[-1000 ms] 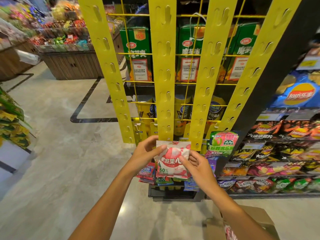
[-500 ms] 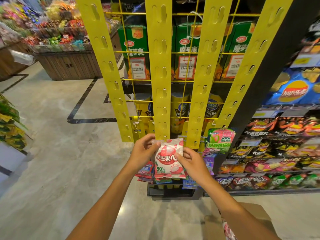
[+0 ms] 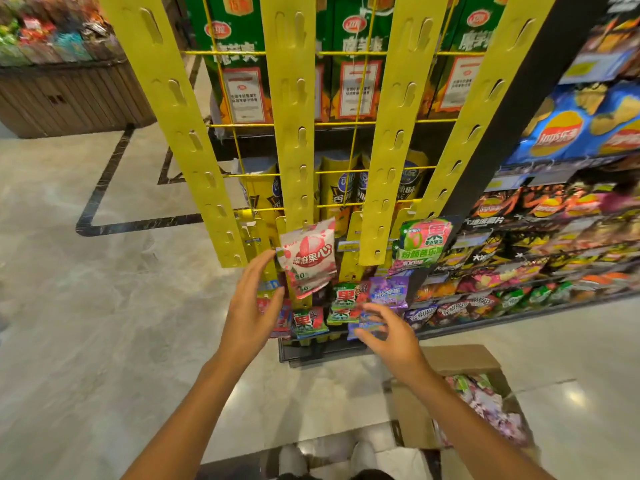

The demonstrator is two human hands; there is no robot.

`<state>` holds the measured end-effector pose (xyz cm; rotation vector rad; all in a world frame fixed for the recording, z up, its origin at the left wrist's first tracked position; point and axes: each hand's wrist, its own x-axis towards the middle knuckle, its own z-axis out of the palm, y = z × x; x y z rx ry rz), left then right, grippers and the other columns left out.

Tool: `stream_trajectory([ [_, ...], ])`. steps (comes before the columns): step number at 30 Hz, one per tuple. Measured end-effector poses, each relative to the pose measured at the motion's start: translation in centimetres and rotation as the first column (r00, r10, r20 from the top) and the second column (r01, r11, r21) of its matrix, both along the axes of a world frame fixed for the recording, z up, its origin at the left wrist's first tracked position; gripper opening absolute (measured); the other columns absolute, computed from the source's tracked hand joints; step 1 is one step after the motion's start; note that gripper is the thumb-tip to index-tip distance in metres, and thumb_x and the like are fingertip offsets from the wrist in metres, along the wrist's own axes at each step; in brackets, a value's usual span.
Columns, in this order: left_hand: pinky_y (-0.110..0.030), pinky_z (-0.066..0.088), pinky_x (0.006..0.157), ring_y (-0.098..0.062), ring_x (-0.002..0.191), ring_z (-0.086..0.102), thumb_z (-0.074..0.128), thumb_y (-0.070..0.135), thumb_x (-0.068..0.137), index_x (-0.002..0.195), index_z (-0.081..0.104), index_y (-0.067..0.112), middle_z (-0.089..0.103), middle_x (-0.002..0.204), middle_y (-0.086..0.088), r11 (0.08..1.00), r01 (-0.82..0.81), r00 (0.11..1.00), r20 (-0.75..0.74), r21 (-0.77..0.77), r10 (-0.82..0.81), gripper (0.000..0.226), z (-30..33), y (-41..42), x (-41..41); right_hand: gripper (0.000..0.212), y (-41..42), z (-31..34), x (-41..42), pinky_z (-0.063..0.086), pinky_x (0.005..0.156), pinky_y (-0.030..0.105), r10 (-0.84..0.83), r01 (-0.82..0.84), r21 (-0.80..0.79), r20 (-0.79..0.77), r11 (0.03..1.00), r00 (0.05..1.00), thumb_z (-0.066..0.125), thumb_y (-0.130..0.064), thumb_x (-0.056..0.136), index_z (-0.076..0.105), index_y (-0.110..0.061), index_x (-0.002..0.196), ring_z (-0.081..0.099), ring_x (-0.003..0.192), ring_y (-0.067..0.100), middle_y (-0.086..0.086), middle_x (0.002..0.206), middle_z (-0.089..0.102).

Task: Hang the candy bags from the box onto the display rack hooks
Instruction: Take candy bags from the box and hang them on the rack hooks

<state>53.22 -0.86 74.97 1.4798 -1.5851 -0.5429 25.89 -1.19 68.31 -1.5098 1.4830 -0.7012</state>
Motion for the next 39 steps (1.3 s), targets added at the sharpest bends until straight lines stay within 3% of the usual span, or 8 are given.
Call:
stream_trajectory([
  [4,-0.033,0.040,0.111,-0.010,0.142,0.037,0.065,0.018,0.095,0.147,0.043,0.026,0.041,0.153,0.009,0.994,0.104,0.974,0.201,0.033,-0.108,0.057,-2.2,2.1,1.7,0.048,2.7,-1.6,-3.0,0.047,0.105,0.036,0.057,-0.060,-0.011,-0.165,0.998,0.985,0.072,-0.034,0.090,0.056,-0.030,0.135,0.055,0.126,0.014,-0.008,0.136,0.059],
  [12,-0.051,0.034,0.116,-0.029,0.142,0.039,0.038,0.057,0.096,0.139,0.055,0.018,0.048,0.150,-0.003,0.928,0.297,0.698,0.613,0.223,-0.371,0.060,-5.6,5.0,-4.2,0.054,8.0,-3.4,-12.1,0.027,0.121,0.039,0.156,-0.156,0.030,-0.359,0.987,0.920,0.056,-0.053,0.095,0.044,-0.036,0.145,0.032,0.145,0.012,-0.012,0.152,0.042],
  [18,-0.056,0.035,0.112,-0.042,0.135,0.044,0.017,0.075,0.093,0.136,0.058,0.018,0.052,0.146,-0.011,0.845,0.334,0.527,0.660,0.417,-0.535,0.083,-7.8,8.7,-18.0,0.050,15.2,-2.6,-24.0,0.029,0.118,0.037,0.110,-0.099,0.047,-0.448,0.994,0.887,0.058,-0.049,0.098,0.051,-0.029,0.143,0.037,0.141,0.015,-0.009,0.149,0.047],
  [20,-0.058,0.023,0.118,-0.041,0.146,0.029,0.003,0.085,0.083,0.146,0.048,0.021,0.036,0.159,-0.007,0.782,0.338,0.470,0.625,0.524,-0.623,0.100,-8.8,10.7,-23.6,0.047,18.5,-2.7,-29.0,0.030,0.115,0.033,0.081,-0.071,0.039,-0.469,0.997,0.879,0.058,-0.046,0.098,0.057,-0.022,0.138,0.045,0.136,0.022,0.000,0.144,0.055],
  [24,-0.048,0.005,0.123,-0.029,0.153,0.009,-0.016,0.093,0.064,0.153,0.034,0.030,0.017,0.165,0.001,0.691,0.392,0.403,0.562,0.607,-0.722,0.120,-10.4,14.1,-33.8,0.089,24.9,-4.8,-38.6,0.040,0.113,0.036,0.037,0.047,0.167,-0.466,0.985,0.884,0.035,-0.086,0.081,0.059,-0.022,0.137,0.051,0.129,0.021,0.001,0.139,0.059],
  [26,-0.046,0.003,0.122,-0.026,0.153,0.008,-0.019,0.093,0.059,0.154,0.030,0.031,0.014,0.166,0.004,0.650,0.411,0.354,0.545,0.639,-0.760,0.123,-11.0,14.9,-37.8,0.091,27.1,-7.2,-43.1,0.042,0.110,0.036,0.029,0.091,0.238,-0.459,0.967,0.888,0.032,-0.091,0.078,0.060,-0.026,0.136,0.051,0.130,0.019,-0.002,0.140,0.058],
  [32,-0.046,0.007,0.124,-0.029,0.153,0.011,-0.007,0.093,0.067,0.154,0.030,0.028,0.015,0.166,-0.001,0.569,0.433,0.270,0.502,0.699,-0.821,0.115,-13.5,14.6,-44.5,0.090,28.0,-7.8,-48.9,0.033,0.115,0.031,0.038,0.144,0.364,-0.448,0.920,0.893,0.040,-0.085,0.080,0.044,-0.027,0.149,0.041,0.140,0.025,0.000,0.153,0.046],
  [39,-0.036,0.005,0.123,-0.024,0.153,0.009,0.020,0.073,0.084,0.156,0.022,0.028,0.012,0.166,0.002,0.517,0.352,0.216,0.469,0.781,-0.856,0.085,-19.2,9.2,-48.8,0.113,25.9,-11.5,-52.5,0.031,0.113,0.026,-0.023,0.241,0.465,-0.427,0.852,0.904,0.019,-0.094,0.067,0.038,-0.022,0.152,0.041,0.141,0.022,0.003,0.156,0.042],
])
